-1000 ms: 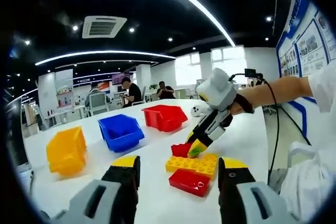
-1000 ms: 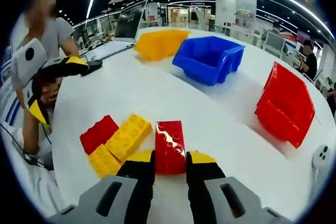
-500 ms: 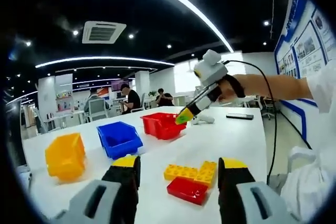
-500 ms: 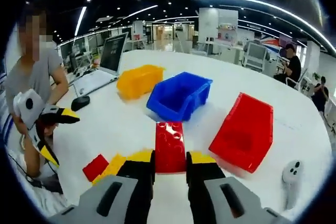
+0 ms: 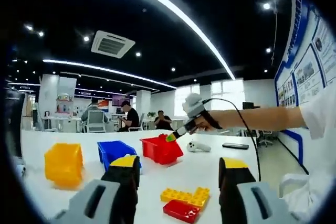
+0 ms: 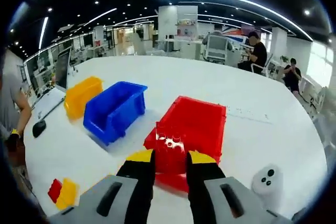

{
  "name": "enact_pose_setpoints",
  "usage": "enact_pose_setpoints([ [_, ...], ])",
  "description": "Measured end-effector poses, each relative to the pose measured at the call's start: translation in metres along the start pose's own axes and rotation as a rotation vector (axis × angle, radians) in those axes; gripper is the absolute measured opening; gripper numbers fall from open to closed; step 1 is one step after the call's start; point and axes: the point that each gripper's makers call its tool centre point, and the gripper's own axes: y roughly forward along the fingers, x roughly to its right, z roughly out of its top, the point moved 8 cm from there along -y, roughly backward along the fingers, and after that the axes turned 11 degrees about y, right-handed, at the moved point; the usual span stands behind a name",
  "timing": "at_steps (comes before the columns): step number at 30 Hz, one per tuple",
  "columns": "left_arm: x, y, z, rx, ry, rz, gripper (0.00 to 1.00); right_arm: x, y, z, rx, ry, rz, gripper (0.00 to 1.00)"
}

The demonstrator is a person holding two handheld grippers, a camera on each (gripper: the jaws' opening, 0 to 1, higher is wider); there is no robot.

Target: Take apart the toy blocks one by one and place each separated block into its matching bin, sorting the blocks by their type until all the connected pieces are disassembled and separated into the correct bins

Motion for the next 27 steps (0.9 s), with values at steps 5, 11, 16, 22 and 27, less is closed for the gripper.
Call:
enact_pose_setpoints([
  [5,0.002,-0.001,-0.005,-0.058,0.04,0.007,0.61,0.007,0.011,-0.003,-0.012,0.04,-0.035,0.25],
  [11,0.002,0.001,-0.009,-0.083,0.043,0.005,0.61,0.009,0.015,0.002,0.001,0.023,-0.062,0.25],
  [16,0.001,0.001,-0.011,-0.09,0.045,0.01,0.61,0.009,0.015,0.005,0.003,0.012,-0.076,0.25],
  [22,0.003,0.001,-0.012,-0.097,0.049,0.006,0.61,0.006,0.017,0.01,0.053,-0.154,-0.082,0.69],
  [27,0.002,0.001,-0.012,-0.102,0.051,0.011,0.61,0.003,0.004,0.01,0.07,-0.142,-0.08,0.6],
])
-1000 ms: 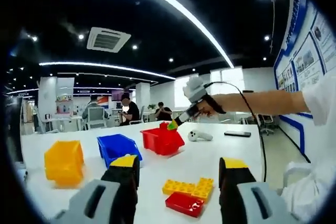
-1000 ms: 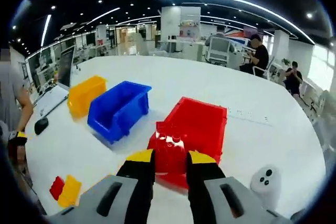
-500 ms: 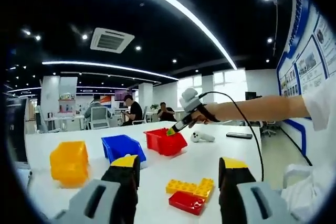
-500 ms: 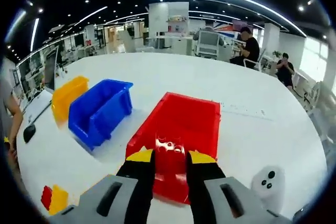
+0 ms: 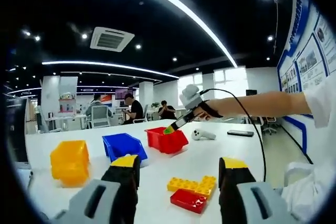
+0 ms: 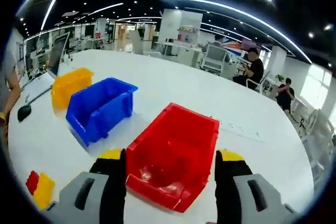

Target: Take apart the toy blocks one by one and place each separated block into its matching bin, sorting the blocks by their type until all the connected pieces are disassembled and separated into the correct bins

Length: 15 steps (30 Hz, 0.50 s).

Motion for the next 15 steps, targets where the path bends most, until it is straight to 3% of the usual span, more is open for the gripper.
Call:
enact_pose_setpoints([
  [3,-0.001,0.0,-0.001,-0.009,0.003,0.006,0.61,-0.007,-0.01,-0.001,0.022,0.012,0.05,0.62],
  [9,-0.011,-0.008,-0.006,-0.056,0.02,0.029,0.62,-0.036,-0.038,-0.015,0.038,-0.044,0.166,0.59],
  [15,-0.013,-0.012,-0.003,-0.039,0.009,0.031,0.61,-0.066,-0.061,-0.029,0.021,-0.047,0.326,0.56],
])
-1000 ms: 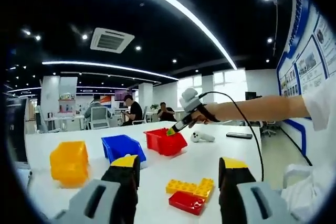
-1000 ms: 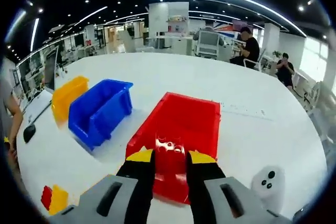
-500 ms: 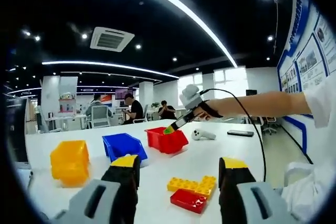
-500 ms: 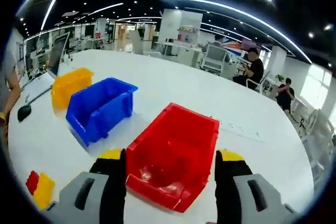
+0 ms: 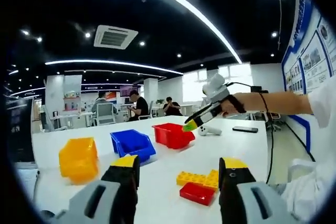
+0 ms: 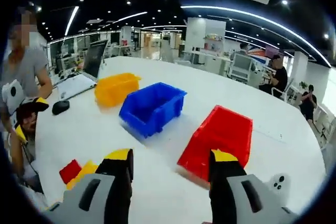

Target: Take apart the toy blocks one by one and place each separated block into its matching bin, sorting the blocks by their type until all the connected pieces are disassembled and separated into the correct bins

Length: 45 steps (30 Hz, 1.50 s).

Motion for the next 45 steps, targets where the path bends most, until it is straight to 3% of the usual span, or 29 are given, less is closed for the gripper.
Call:
enact_pose_setpoints([
  [7,-0.001,-0.004,0.003,0.0,0.003,0.006,0.61,-0.051,-0.013,-0.014,-0.038,-0.019,0.124,0.52],
  [12,-0.002,-0.005,0.003,-0.011,0.009,0.01,0.6,-0.078,-0.011,-0.022,-0.059,-0.038,0.175,0.51],
  [19,-0.002,-0.007,0.002,-0.013,0.016,0.002,0.6,-0.095,-0.006,-0.029,-0.1,-0.013,0.22,0.49],
  [25,-0.005,-0.008,0.002,-0.018,0.022,0.011,0.6,-0.097,-0.003,-0.035,-0.133,-0.002,0.223,0.47],
  [28,-0.006,-0.009,0.001,-0.018,0.02,0.009,0.6,-0.108,-0.003,-0.046,-0.197,-0.026,0.239,0.46],
  [38,-0.004,-0.009,0.001,-0.023,0.027,-0.004,0.59,-0.154,0.0,-0.065,-0.277,-0.13,0.319,0.44],
  [45,-0.003,-0.011,0.002,-0.029,0.036,-0.007,0.59,-0.168,0.01,-0.075,-0.348,-0.168,0.344,0.45],
])
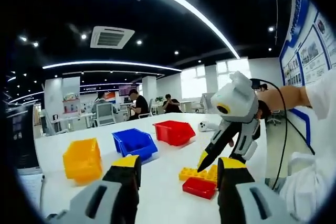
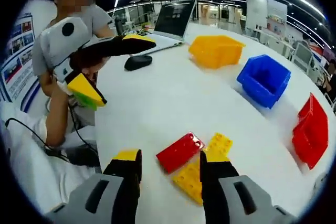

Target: Take apart the toy blocks one by one and place each separated block into its matching bin, sorting the blocks by their type until all the connected pieces are disassembled and separated into the correct bins

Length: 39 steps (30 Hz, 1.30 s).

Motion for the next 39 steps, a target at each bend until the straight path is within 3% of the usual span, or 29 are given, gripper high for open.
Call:
enact_pose_setpoints([
  [7,-0.001,-0.002,0.0,0.001,0.002,0.002,0.59,-0.001,0.013,-0.003,-0.067,0.022,-0.01,0.45],
  [10,-0.001,-0.001,-0.001,-0.003,0.007,0.004,0.59,-0.003,0.019,-0.004,-0.108,0.073,-0.017,0.44],
  [13,-0.002,-0.002,0.0,-0.002,0.009,0.007,0.59,0.002,0.03,-0.007,-0.14,0.057,-0.065,0.43],
  [16,-0.002,-0.002,0.001,0.001,0.01,0.009,0.59,0.002,0.036,-0.007,-0.112,0.085,-0.088,0.4],
  [22,-0.002,-0.002,0.0,-0.003,0.012,0.005,0.59,0.004,0.033,-0.008,-0.124,0.112,-0.138,0.25],
  [31,-0.001,-0.001,-0.001,-0.004,0.012,-0.004,0.59,-0.002,0.026,-0.011,-0.094,0.125,-0.086,0.24],
  [39,0.005,0.002,-0.001,-0.008,0.019,-0.025,0.59,0.0,-0.009,0.002,-0.023,0.145,-0.058,0.23],
])
